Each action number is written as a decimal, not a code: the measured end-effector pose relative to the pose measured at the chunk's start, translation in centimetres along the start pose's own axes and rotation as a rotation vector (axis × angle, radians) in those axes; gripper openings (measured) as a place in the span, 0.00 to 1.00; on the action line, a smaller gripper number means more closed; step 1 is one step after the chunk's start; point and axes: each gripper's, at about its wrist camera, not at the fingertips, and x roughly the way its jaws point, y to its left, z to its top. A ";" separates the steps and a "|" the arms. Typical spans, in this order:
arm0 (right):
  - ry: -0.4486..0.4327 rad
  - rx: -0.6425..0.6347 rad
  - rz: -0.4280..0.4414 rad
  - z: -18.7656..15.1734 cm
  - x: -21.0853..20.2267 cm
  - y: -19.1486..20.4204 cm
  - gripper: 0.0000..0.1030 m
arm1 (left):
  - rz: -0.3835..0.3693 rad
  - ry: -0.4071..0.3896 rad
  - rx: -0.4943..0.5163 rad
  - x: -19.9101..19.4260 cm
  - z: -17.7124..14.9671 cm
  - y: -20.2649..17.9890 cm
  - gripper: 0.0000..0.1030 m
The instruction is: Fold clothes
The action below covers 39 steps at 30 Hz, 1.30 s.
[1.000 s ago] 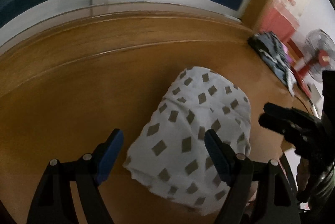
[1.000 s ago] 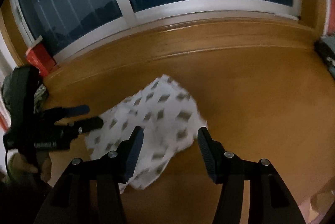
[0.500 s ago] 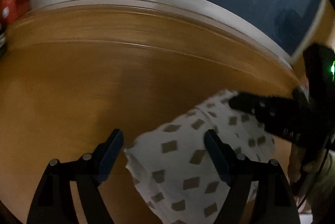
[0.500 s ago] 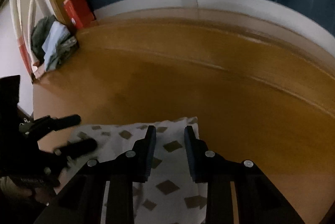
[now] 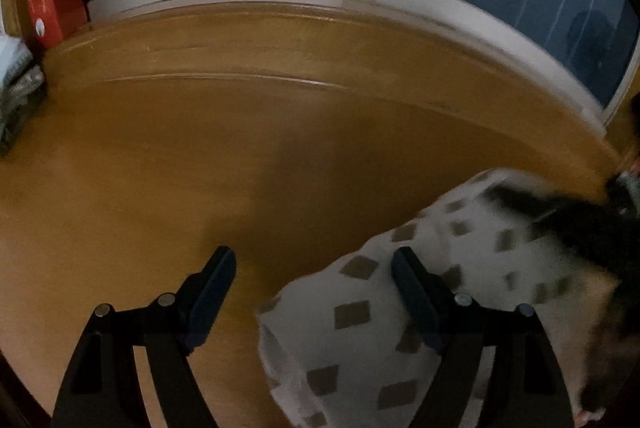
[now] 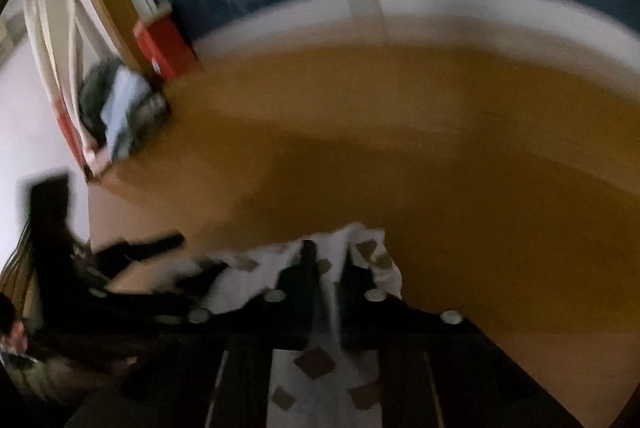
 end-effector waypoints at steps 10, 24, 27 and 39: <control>-0.024 0.201 -0.233 -2.5 -1.0 -4.9 0.03 | 0.056 0.019 0.044 0.6 -0.4 -0.7 0.79; -0.032 0.169 0.033 -4.2 -4.2 -4.1 0.37 | 0.036 0.014 0.057 -2.7 -0.5 0.2 0.76; -0.011 0.178 0.073 -5.4 -4.8 -4.2 0.44 | 0.001 0.041 0.091 -4.3 -2.0 -0.8 0.77; -0.026 0.164 -0.224 -6.8 -6.5 -3.4 0.00 | 0.134 0.034 0.124 -3.0 -4.5 -1.4 0.84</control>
